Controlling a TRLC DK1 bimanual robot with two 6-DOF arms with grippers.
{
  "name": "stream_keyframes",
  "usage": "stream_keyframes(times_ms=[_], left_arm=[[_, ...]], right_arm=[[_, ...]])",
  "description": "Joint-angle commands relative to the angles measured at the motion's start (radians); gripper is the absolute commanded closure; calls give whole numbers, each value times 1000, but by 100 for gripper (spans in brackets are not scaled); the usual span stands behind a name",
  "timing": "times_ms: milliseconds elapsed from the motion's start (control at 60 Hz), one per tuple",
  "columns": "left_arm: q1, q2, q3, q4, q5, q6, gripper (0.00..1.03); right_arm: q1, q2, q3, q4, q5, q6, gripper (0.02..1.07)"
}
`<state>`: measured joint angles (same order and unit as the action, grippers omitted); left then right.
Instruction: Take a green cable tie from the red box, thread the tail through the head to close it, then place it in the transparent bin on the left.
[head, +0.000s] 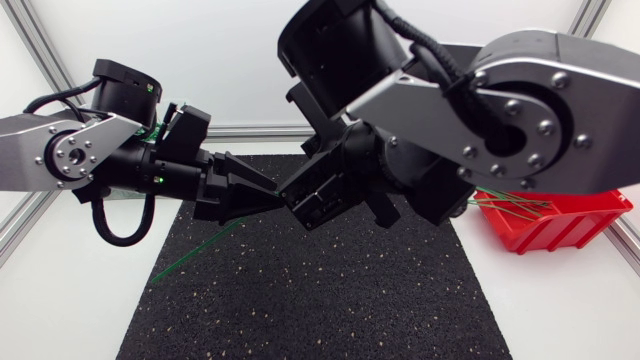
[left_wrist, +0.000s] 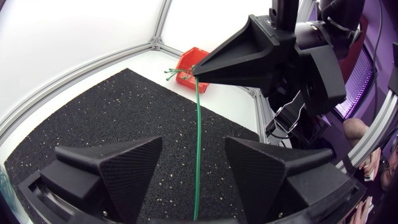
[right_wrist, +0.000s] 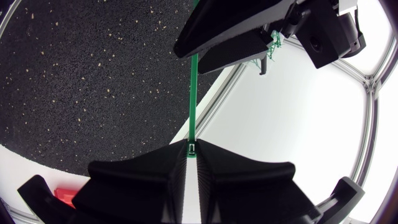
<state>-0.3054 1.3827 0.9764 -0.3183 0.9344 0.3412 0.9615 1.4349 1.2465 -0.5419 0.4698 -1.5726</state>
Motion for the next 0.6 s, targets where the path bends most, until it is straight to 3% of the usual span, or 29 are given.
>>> stream_keyframes(times_ms=[0,83,217,550,583], left_arm=[[-1,26,41,-10,14,22,53],[2,41,56,-11,15,22,67],[8,61,65,-13,15,22,80],[20,61,65,-38,18,22,81],[20,59,65,-39,18,22,84]], right_arm=[[11,19,16,10,-2,-27,101],[11,24,11,17,-2,-29,101],[13,25,2,28,-2,-29,101],[16,33,2,33,6,-35,101],[17,33,4,33,6,-35,101]])
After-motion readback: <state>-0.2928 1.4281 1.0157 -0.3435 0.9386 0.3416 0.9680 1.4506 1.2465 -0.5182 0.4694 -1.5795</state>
